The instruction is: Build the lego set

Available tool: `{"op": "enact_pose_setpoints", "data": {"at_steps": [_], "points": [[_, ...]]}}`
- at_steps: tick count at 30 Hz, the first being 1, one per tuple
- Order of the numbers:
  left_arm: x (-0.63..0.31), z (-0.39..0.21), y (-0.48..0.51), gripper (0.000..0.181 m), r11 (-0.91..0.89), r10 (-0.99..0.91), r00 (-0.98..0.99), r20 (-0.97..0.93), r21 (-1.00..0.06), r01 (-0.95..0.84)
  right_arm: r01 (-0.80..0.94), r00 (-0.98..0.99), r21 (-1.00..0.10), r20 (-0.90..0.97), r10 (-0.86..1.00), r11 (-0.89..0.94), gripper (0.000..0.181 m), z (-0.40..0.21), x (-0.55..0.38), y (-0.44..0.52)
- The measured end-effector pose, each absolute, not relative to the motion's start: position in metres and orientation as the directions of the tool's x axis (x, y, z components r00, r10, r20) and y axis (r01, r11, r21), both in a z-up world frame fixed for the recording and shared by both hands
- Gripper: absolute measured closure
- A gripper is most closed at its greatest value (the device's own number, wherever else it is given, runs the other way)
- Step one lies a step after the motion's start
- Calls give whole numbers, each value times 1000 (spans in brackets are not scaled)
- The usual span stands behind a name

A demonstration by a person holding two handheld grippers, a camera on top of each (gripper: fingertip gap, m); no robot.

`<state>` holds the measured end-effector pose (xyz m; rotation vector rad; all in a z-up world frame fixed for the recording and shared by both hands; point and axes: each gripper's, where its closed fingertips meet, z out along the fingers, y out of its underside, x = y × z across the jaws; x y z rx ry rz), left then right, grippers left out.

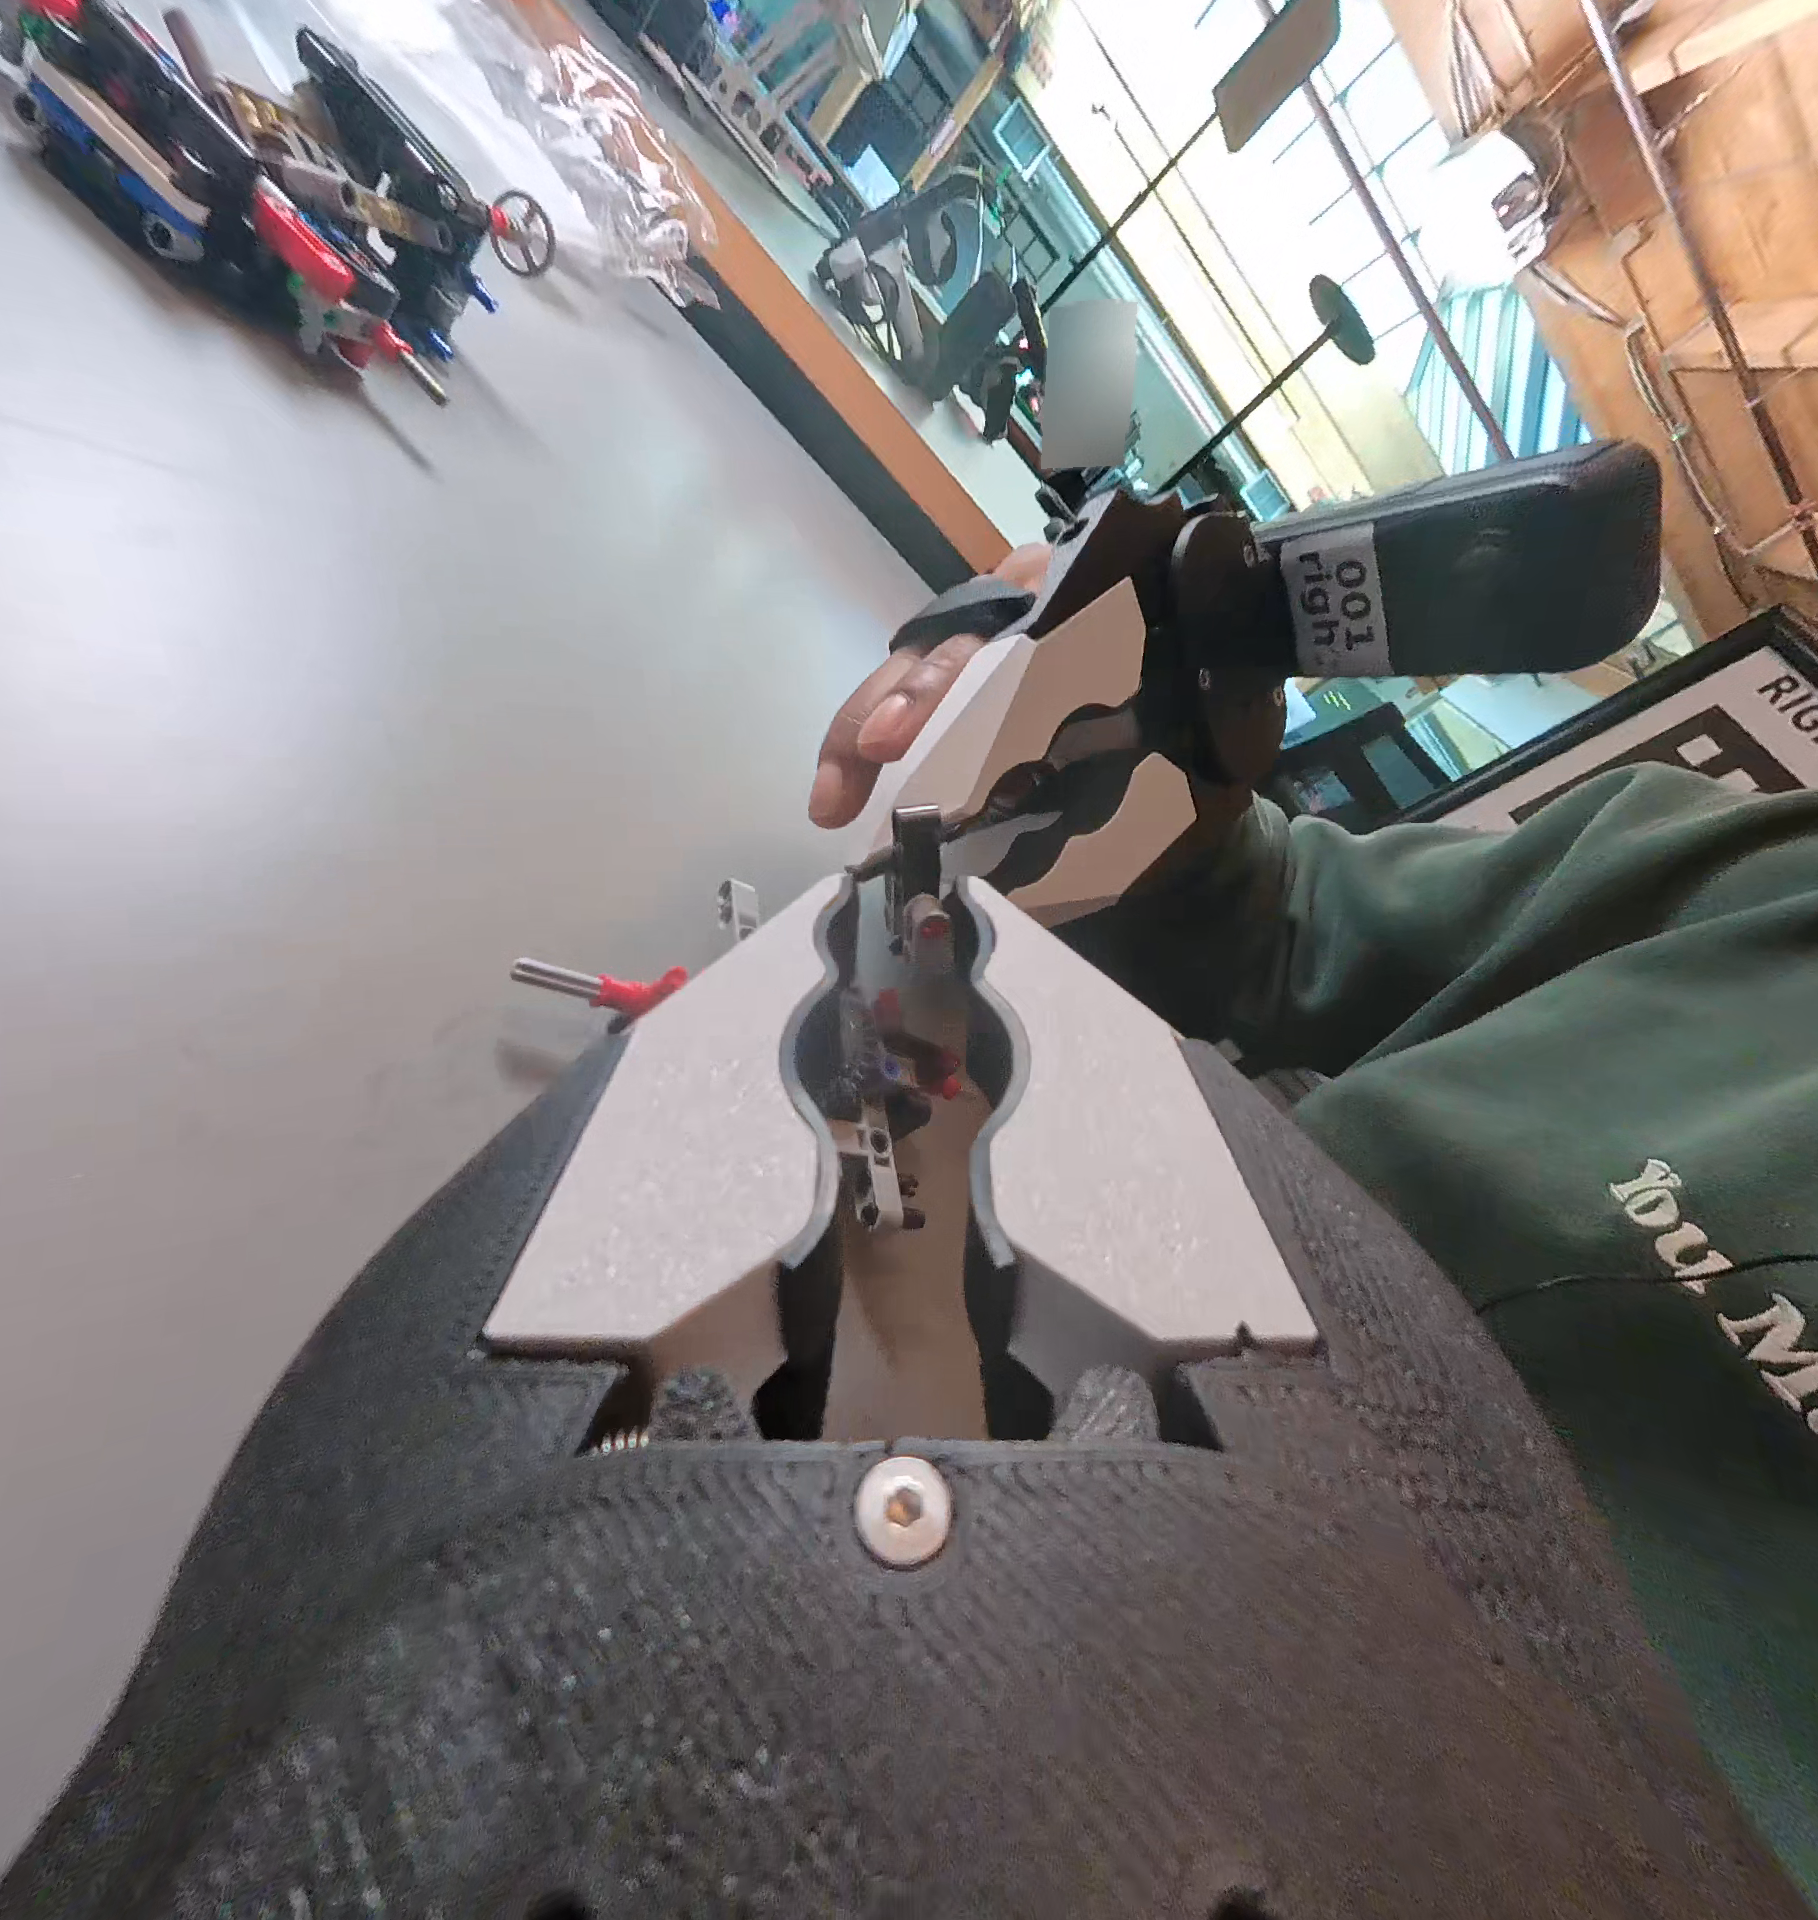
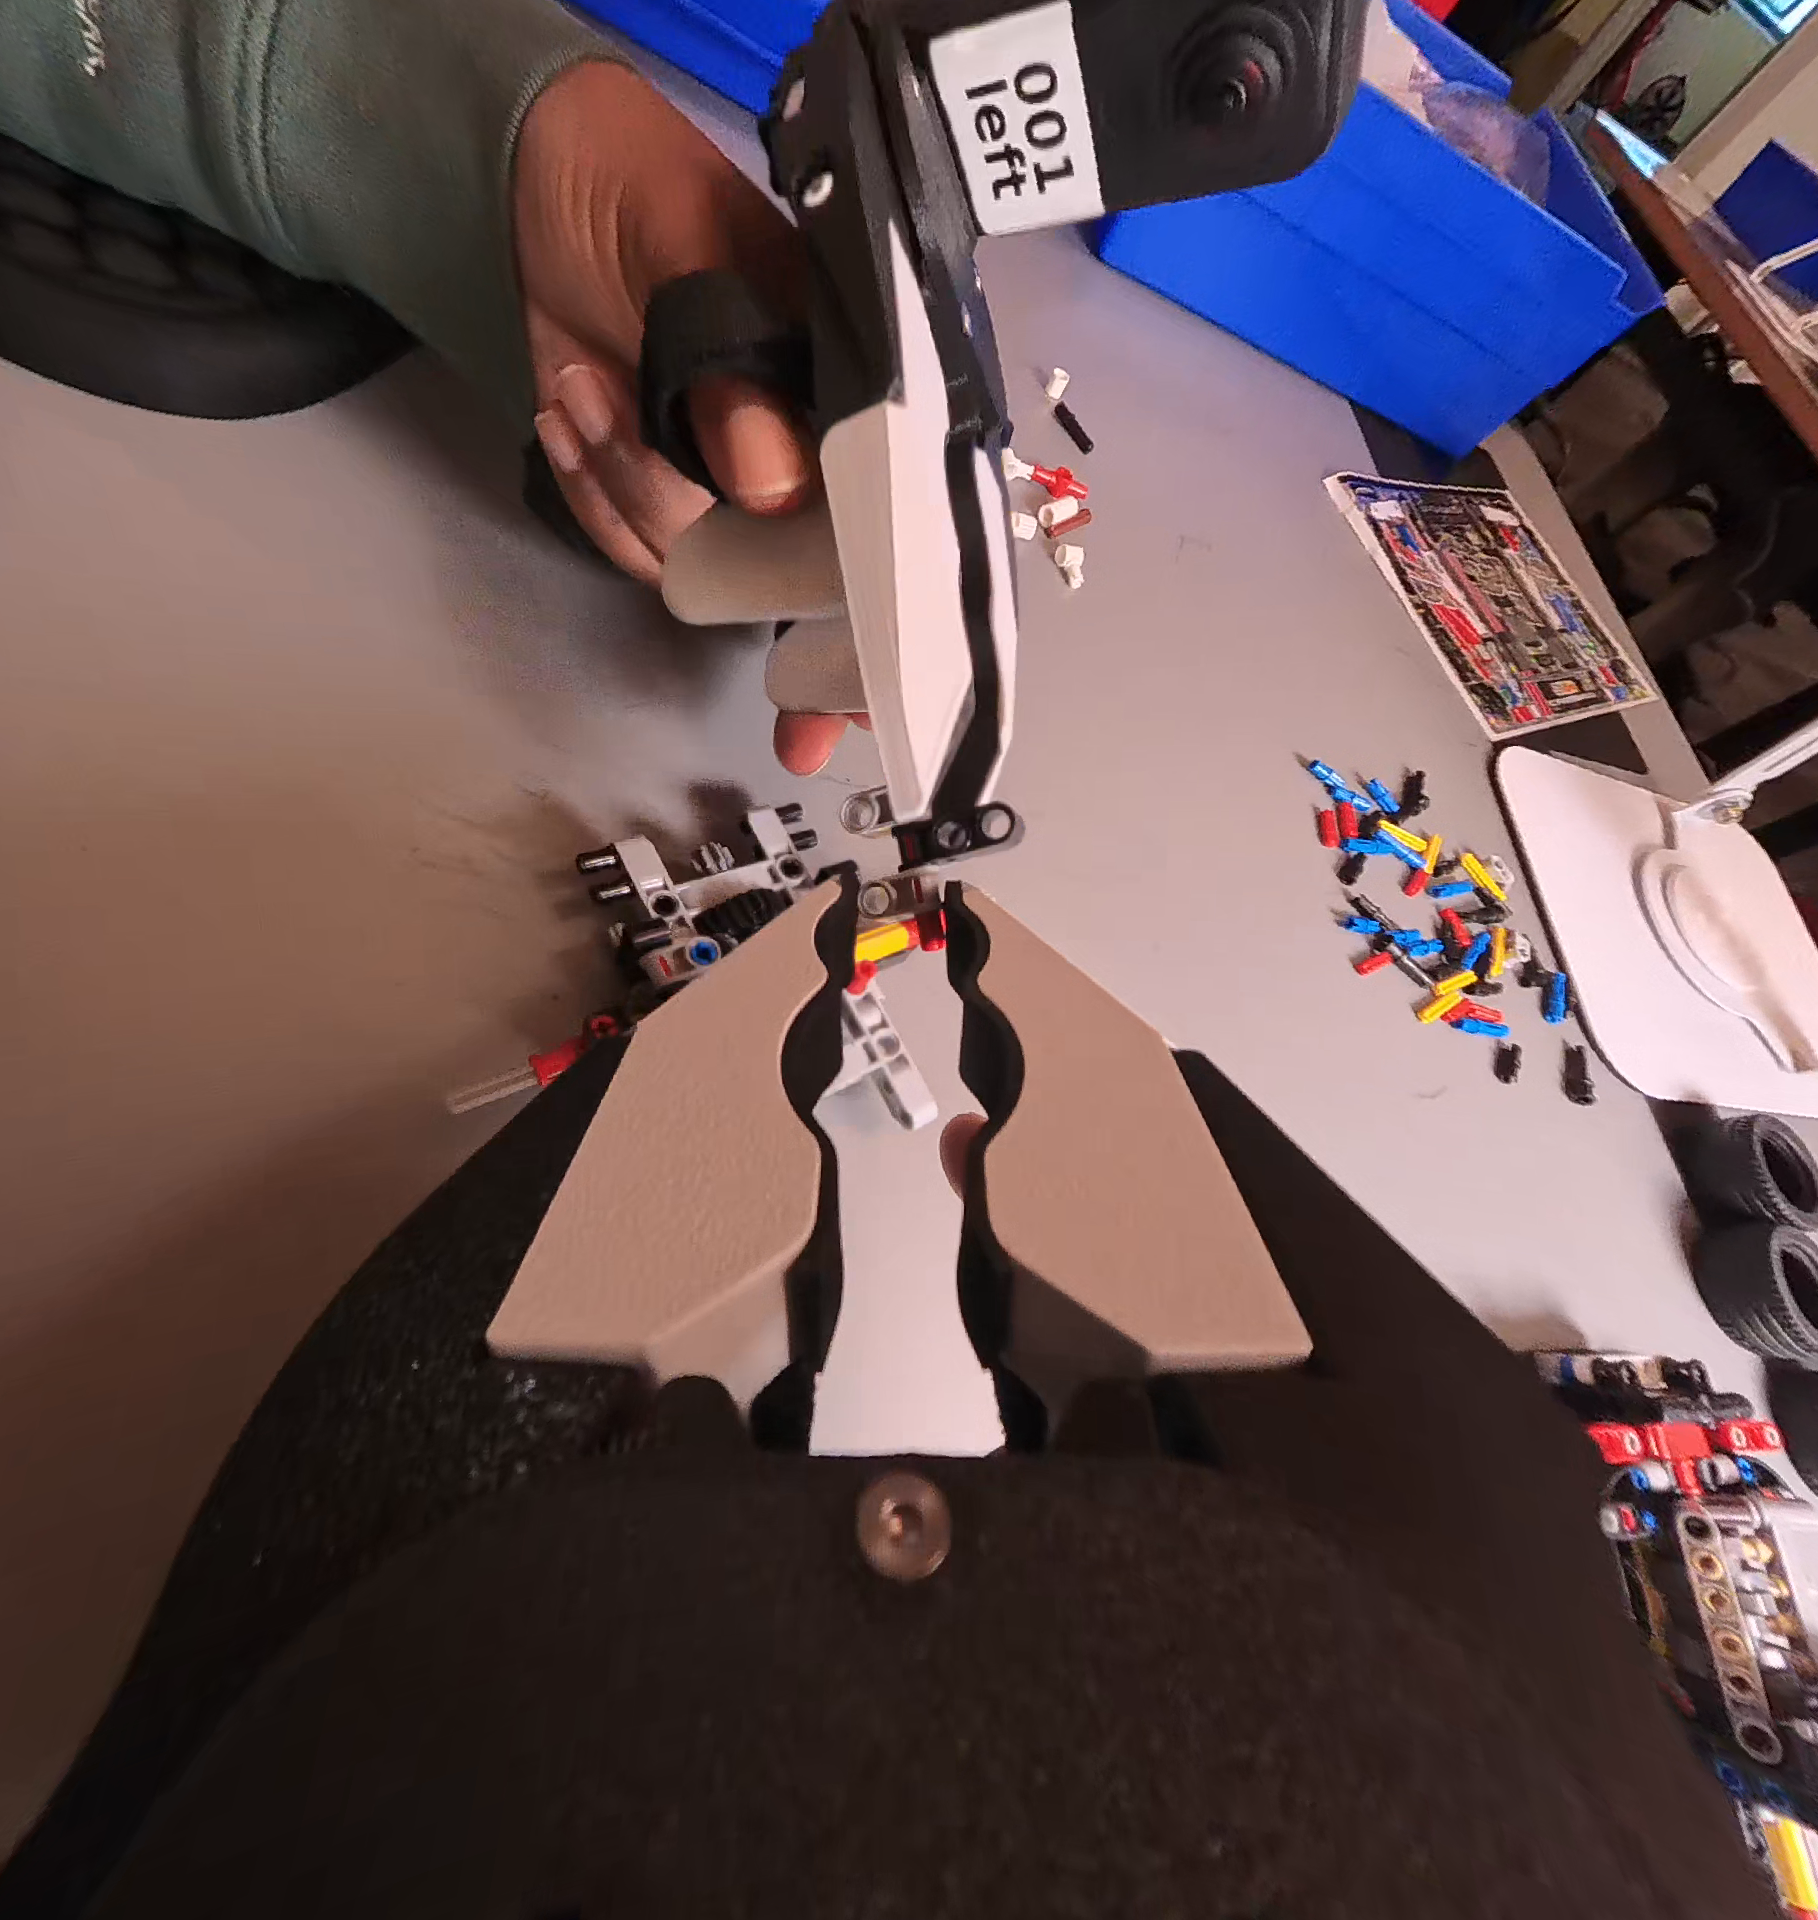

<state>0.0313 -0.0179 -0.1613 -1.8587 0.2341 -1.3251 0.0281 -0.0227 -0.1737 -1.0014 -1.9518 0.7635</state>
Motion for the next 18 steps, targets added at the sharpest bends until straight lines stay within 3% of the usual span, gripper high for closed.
{"op": "enact_pose_setpoints", "data": {"at_steps": [2,11,14,18], "points": [[32,-163,-19,177,-650,-571,428,701,-704,285,362,-368,-785,375,851,502,166,-172,28,-23],[27,-152,-20,177,-692,-523,304,796,-605,394,262,-366,-860,333,869,439,163,-158,28,-26],[21,-151,-16,177,-704,-486,270,831,-556,442,245,-342,-845,383,858,475,156,-156,25,-23],[19,-153,-13,177,-718,-454,258,853,-521,461,254,-304,-808,455,837,532,166,-157,18,-18]]}}
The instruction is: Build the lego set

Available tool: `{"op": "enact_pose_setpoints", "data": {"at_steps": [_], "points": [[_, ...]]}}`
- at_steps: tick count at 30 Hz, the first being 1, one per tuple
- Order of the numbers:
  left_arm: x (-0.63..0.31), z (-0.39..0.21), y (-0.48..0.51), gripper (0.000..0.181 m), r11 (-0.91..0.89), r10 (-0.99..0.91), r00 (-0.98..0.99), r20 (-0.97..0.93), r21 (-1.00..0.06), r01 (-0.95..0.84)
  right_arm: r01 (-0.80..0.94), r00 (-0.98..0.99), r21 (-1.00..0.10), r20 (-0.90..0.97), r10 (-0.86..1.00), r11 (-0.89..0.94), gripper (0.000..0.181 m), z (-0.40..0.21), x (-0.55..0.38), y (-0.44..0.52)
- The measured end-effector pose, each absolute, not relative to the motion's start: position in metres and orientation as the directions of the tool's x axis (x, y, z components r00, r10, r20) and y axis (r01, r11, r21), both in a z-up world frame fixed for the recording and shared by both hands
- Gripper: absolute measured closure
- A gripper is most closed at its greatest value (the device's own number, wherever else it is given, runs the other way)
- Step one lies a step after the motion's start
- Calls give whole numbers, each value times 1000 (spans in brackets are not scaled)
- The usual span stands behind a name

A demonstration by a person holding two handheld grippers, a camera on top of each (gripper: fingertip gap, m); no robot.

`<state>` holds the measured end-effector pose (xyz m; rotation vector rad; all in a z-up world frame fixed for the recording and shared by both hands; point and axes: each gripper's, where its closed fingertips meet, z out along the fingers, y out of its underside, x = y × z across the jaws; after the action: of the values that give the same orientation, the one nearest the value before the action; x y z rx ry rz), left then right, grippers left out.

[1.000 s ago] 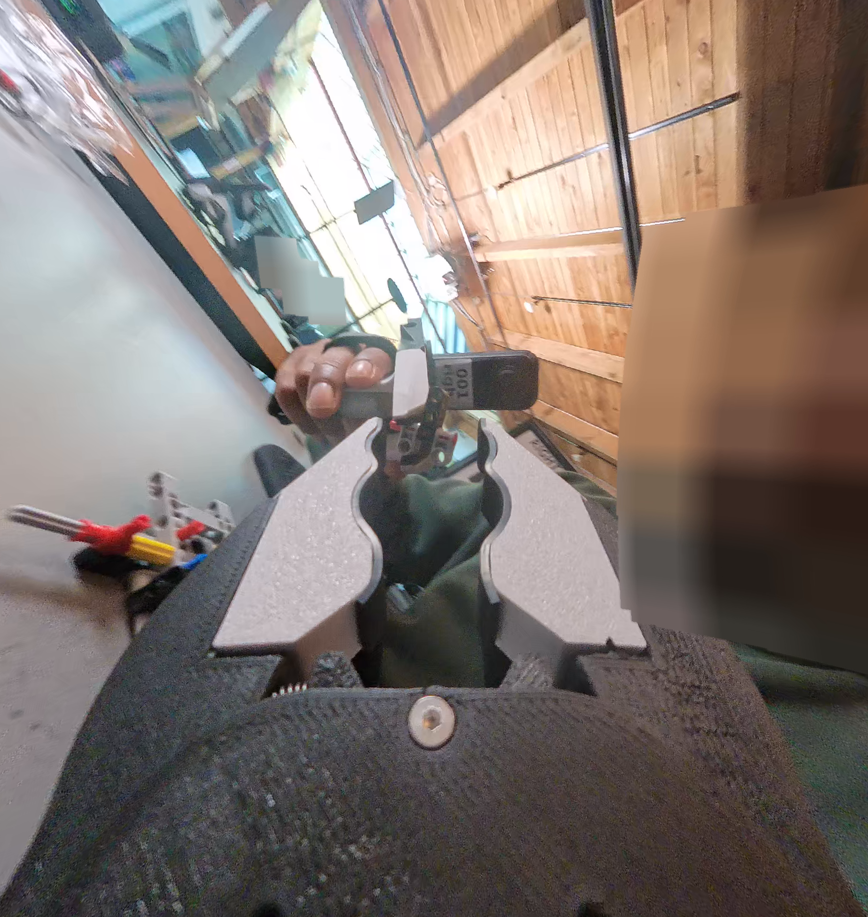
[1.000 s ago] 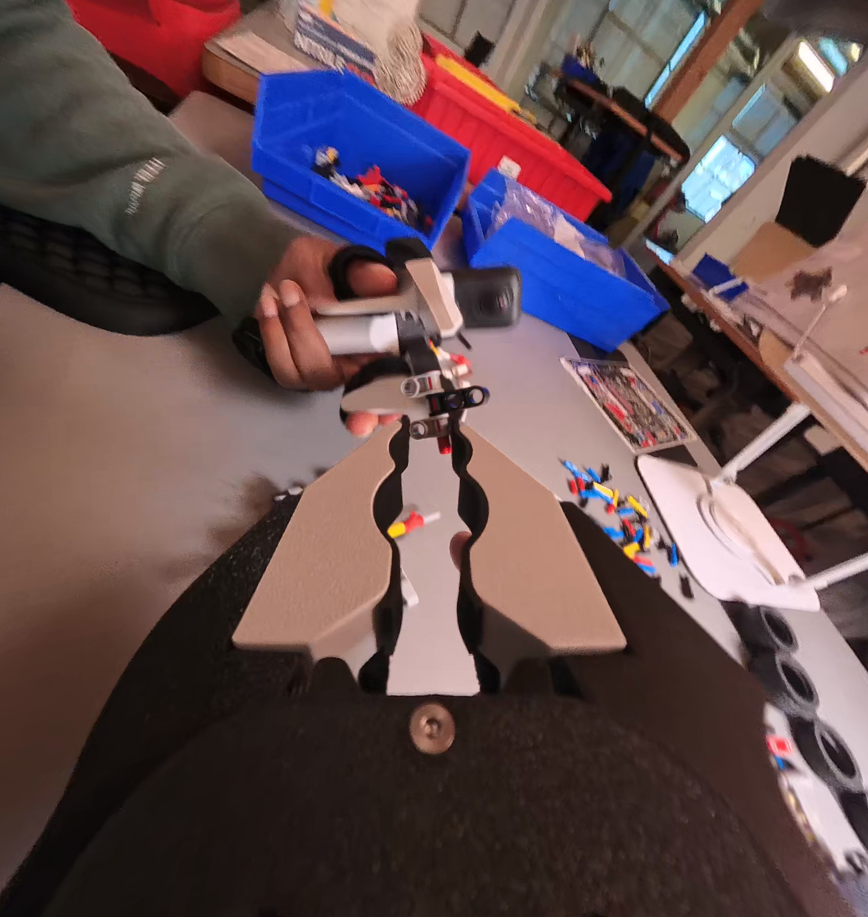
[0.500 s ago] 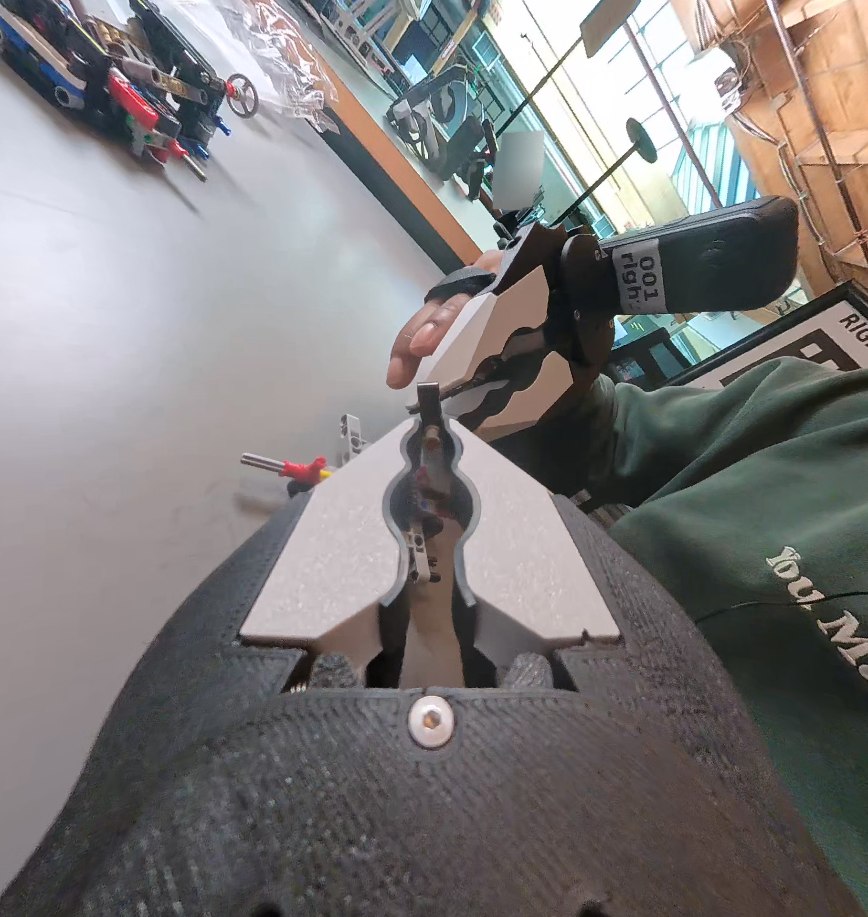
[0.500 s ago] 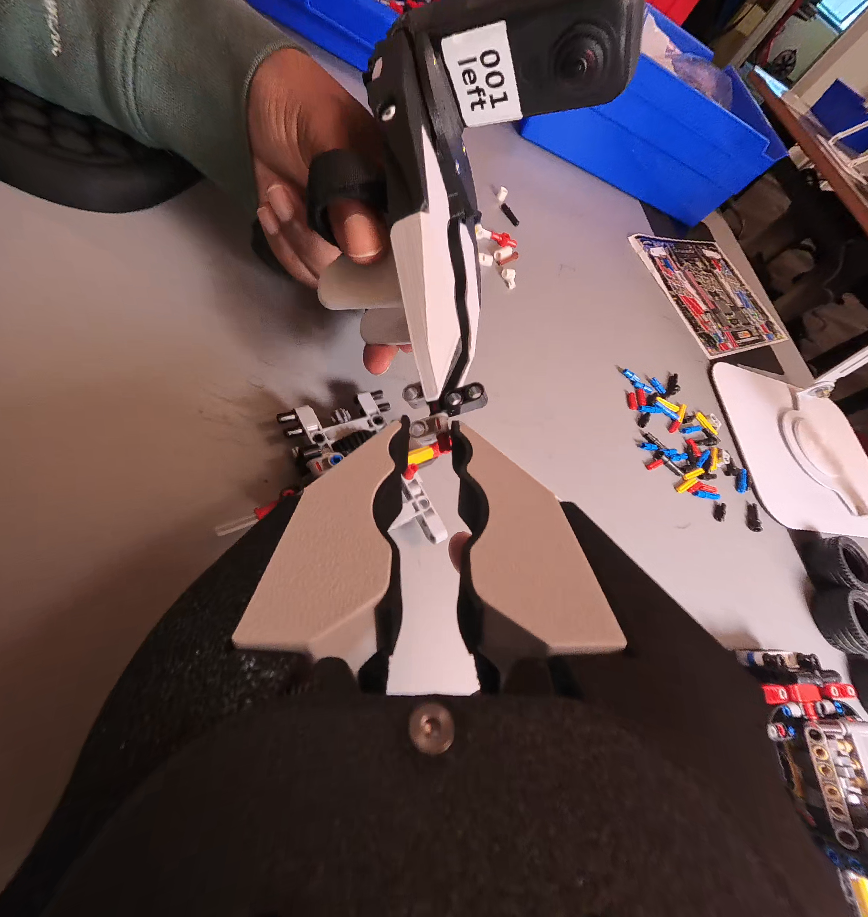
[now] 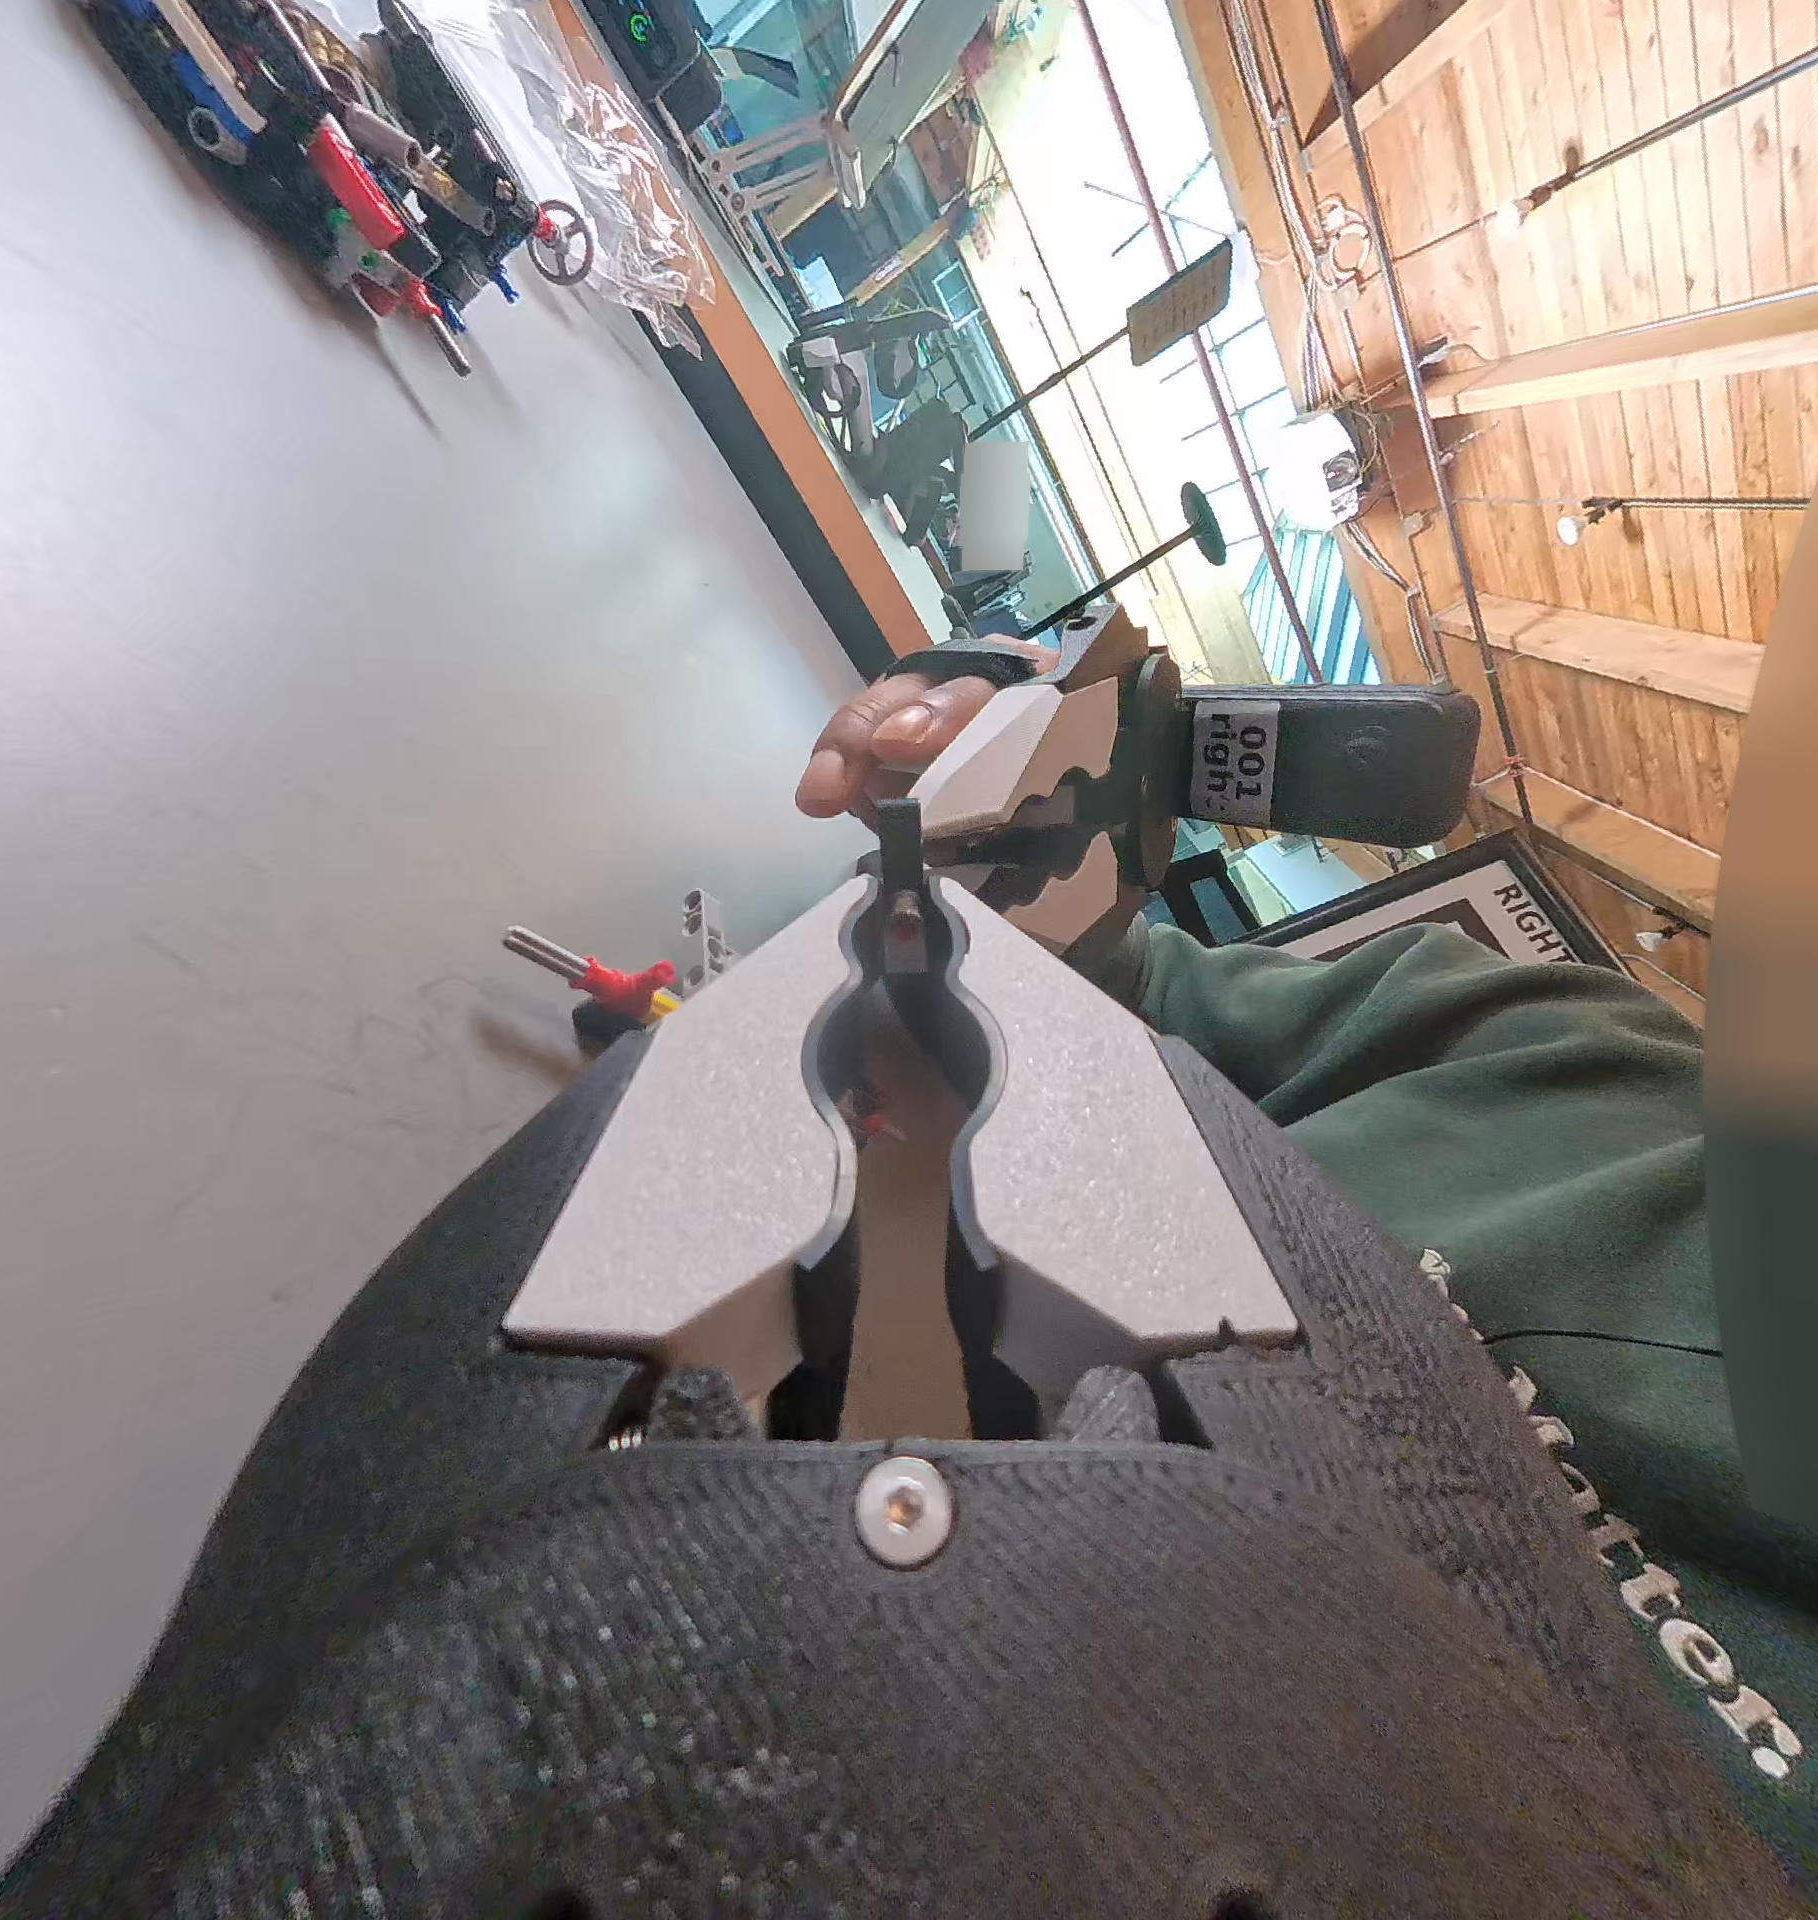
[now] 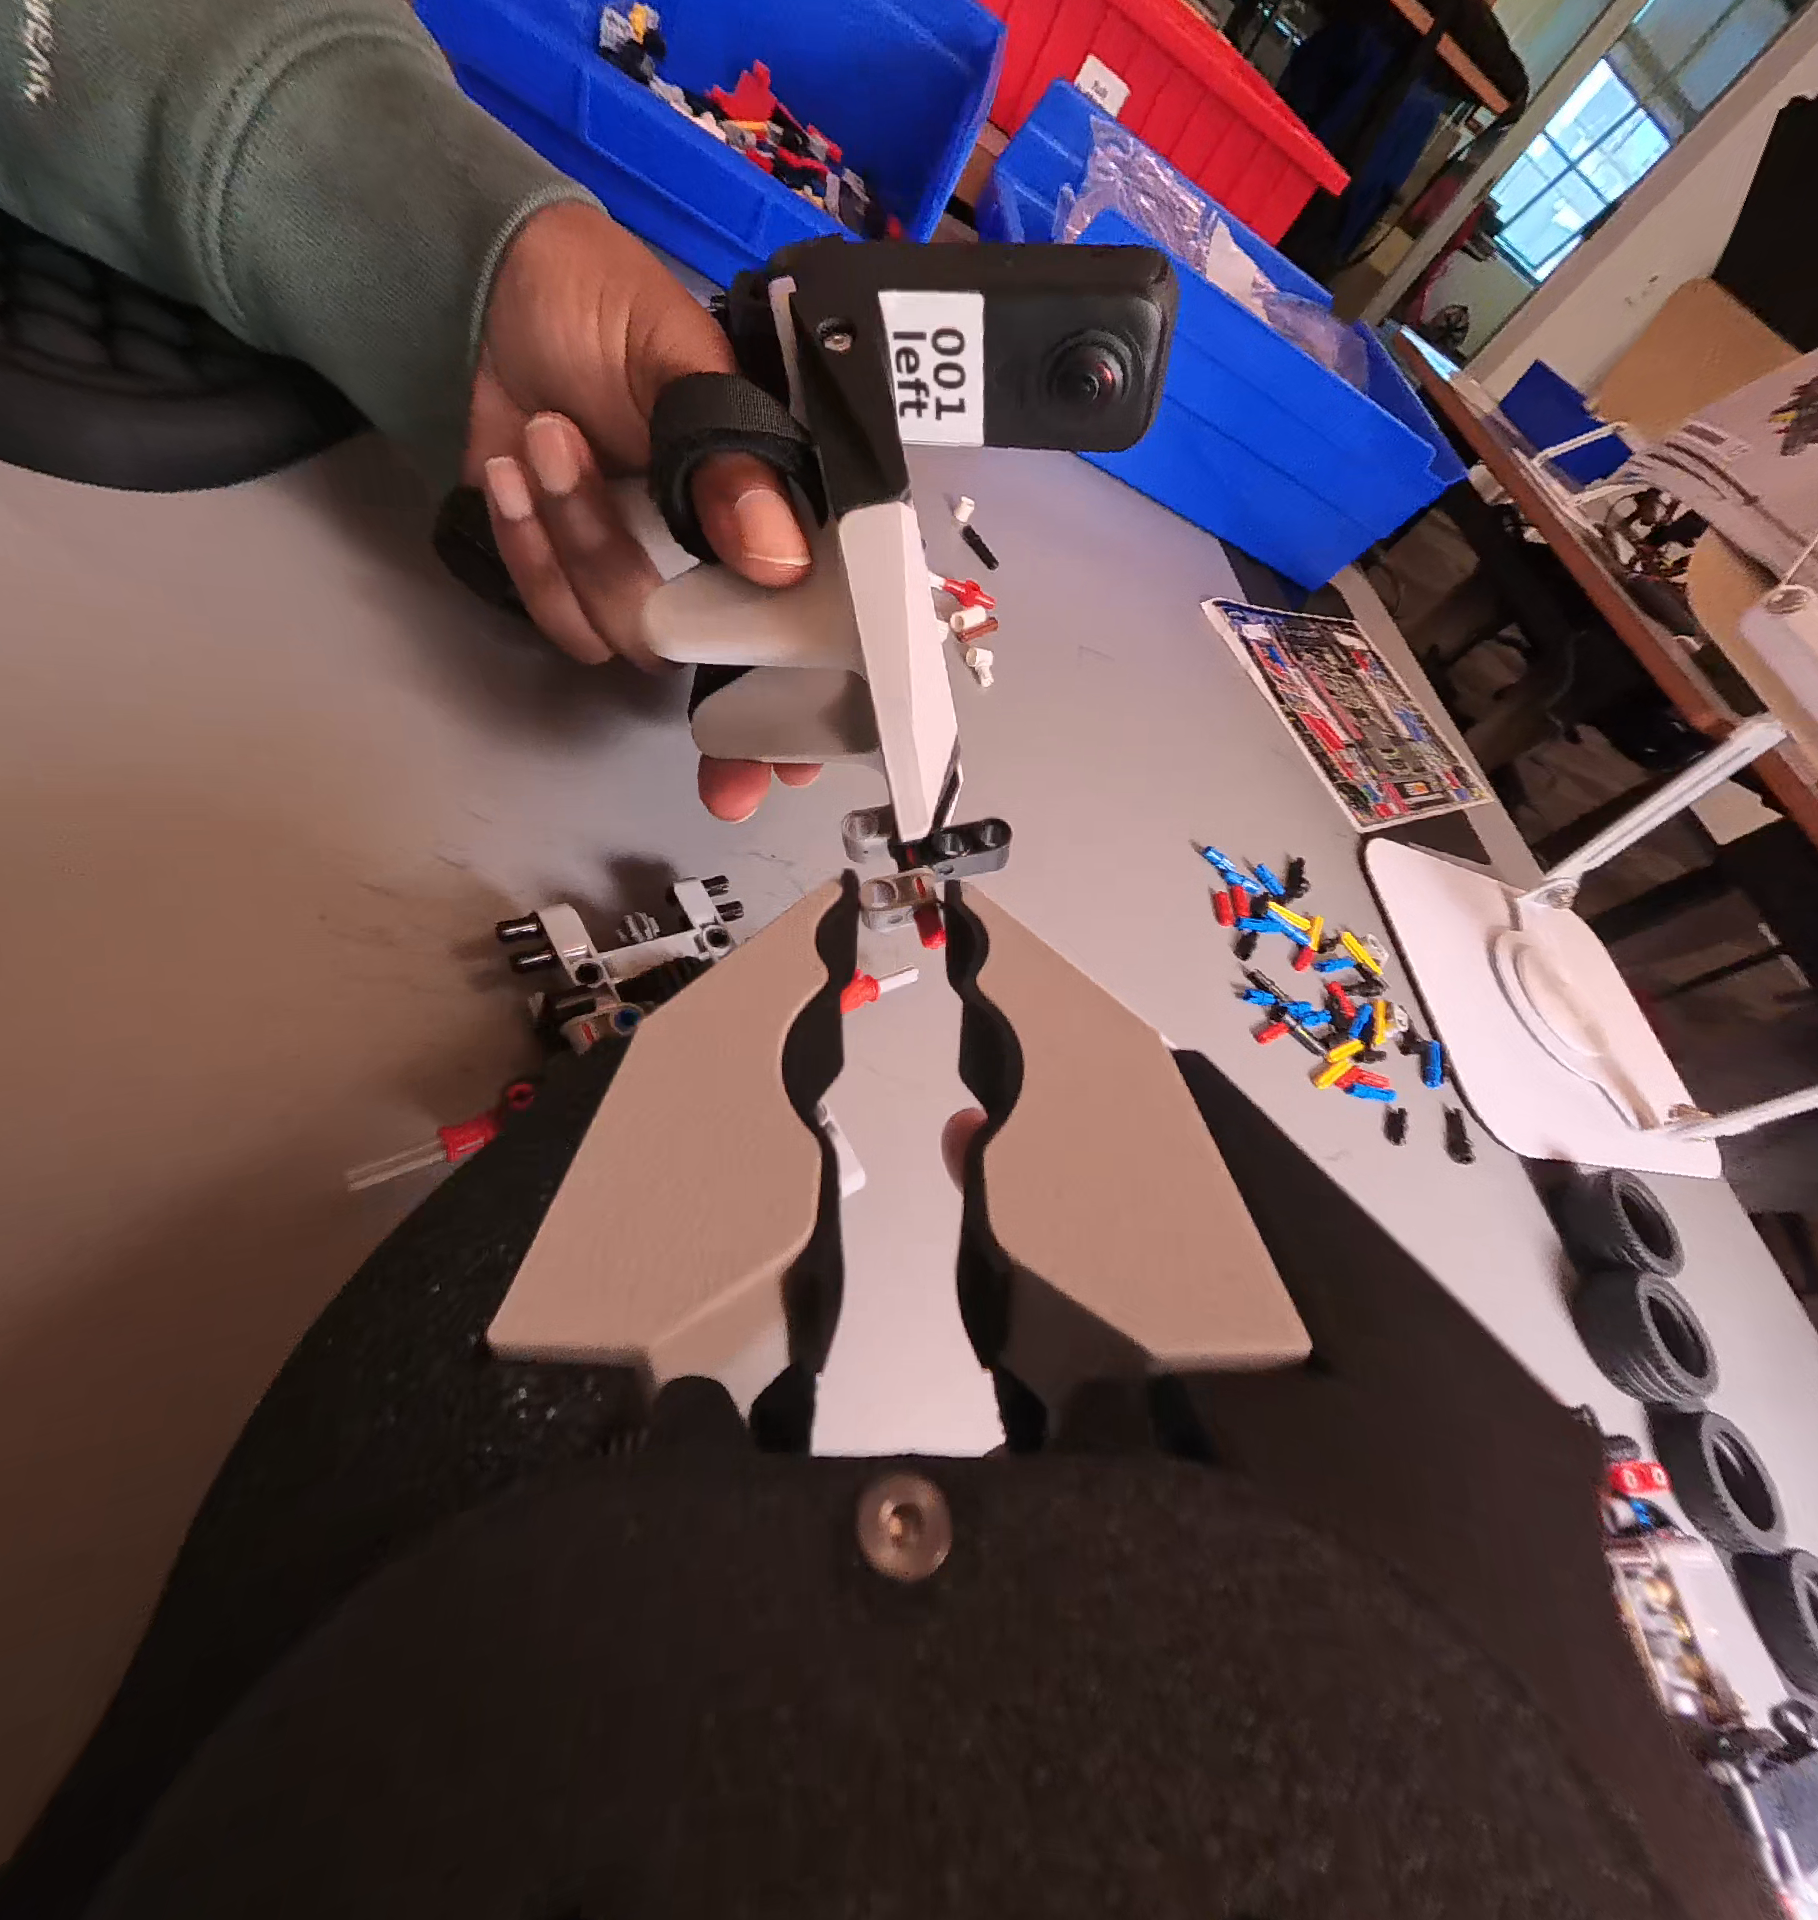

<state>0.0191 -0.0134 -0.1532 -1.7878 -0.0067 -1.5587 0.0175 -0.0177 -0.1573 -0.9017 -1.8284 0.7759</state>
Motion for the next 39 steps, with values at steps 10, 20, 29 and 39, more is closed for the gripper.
{"op": "enact_pose_setpoints", "data": {"at_steps": [10,20,29,39], "points": [[0,-164,-7,157,-604,-515,554,654,-735,308,357,-469,-843,211,858,402,167,-181,24,-12],[11,-186,-17,135,-486,-691,645,325,-870,-83,436,-599,-824,34,800,361,167,-197,24,-18],[21,-197,-22,131,-474,-734,628,259,-857,-202,453,-637,-793,31,770,407,166,-204,25,-22],[20,-201,-22,133,-481,-726,643,243,-848,-223,455,-630,-793,35,775,406,159,-203,27,-21]]}}
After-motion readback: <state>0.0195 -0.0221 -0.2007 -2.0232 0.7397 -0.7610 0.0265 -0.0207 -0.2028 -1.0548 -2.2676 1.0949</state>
